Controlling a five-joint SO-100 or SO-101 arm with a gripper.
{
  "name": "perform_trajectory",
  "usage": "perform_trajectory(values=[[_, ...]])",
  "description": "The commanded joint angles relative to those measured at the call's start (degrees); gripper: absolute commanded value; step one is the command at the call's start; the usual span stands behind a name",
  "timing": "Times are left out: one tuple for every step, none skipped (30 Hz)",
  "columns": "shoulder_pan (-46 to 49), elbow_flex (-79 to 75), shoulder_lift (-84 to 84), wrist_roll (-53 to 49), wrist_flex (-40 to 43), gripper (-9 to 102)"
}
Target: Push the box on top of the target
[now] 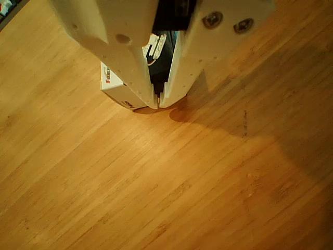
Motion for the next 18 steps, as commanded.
perform_trajectory(values=[[0.79,-0.09,3.78,-0.44,0.0,0],[0.97,0.18,3.96,-0.62,-0.26,0],[1.14,0.44,4.13,-0.79,-0.35,0],[1.41,0.7,4.31,-1.23,-0.35,0],[1.67,0.97,4.39,-1.58,-0.18,0],[1.93,1.14,4.57,-2.02,0.0,0],[2.11,1.32,4.66,-2.29,0.26,0],[2.2,1.41,4.75,-2.46,0.53,0],[2.29,1.49,4.83,-2.64,0.97,0],[2.37,1.49,4.92,-2.72,1.23,0],[2.37,1.49,5.01,-2.81,1.49,0],[2.37,1.49,5.01,-2.81,1.67,0],[2.37,1.49,5.01,-2.9,1.76,0],[2.46,1.49,5.01,-3.08,1.93,0],[2.46,1.49,5.01,-3.16,2.11,0],[2.46,1.49,5.01,-3.25,2.37,0],[2.46,1.49,5.01,-3.34,2.64,0],[2.46,1.58,5.01,-3.43,2.99,0]])
